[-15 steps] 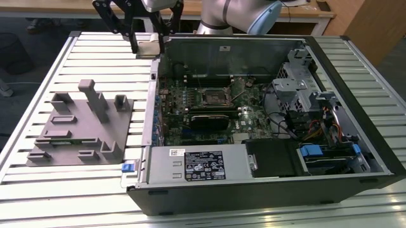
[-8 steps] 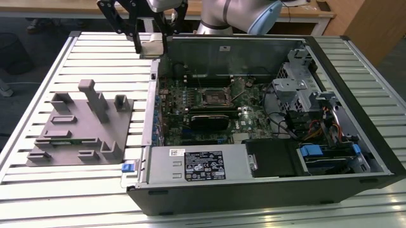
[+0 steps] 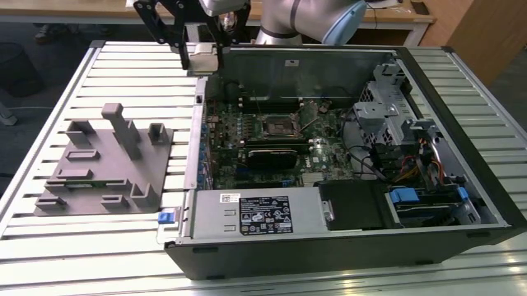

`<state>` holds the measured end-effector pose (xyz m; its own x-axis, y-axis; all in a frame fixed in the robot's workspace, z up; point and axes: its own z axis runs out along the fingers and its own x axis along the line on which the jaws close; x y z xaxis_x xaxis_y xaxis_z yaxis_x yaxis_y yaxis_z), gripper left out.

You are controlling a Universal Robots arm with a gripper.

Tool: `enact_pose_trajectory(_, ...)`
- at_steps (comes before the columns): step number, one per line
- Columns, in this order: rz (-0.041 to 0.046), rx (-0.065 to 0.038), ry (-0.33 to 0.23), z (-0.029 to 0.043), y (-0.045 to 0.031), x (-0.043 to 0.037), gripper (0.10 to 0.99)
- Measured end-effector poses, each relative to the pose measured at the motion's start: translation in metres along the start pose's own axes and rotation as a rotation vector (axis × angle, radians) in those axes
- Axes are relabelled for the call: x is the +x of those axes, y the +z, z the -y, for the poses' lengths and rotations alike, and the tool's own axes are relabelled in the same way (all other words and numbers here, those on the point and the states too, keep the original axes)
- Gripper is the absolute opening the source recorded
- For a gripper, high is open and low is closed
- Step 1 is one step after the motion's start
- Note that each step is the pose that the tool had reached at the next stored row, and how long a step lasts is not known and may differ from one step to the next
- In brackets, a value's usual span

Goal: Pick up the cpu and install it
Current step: 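Pick up the cpu and move it towards the insertion slot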

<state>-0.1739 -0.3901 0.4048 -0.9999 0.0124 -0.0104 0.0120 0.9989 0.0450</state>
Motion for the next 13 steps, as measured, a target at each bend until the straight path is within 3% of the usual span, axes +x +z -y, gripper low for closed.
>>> enact_pose_trajectory(6,0.0,0.0,0.0,-0.0002,0.0003,-0.0116,0.541)
enact_pose_trajectory(13,-0.0001,0.0,0.0,-0.0011,0.0007,-0.0347,0.541)
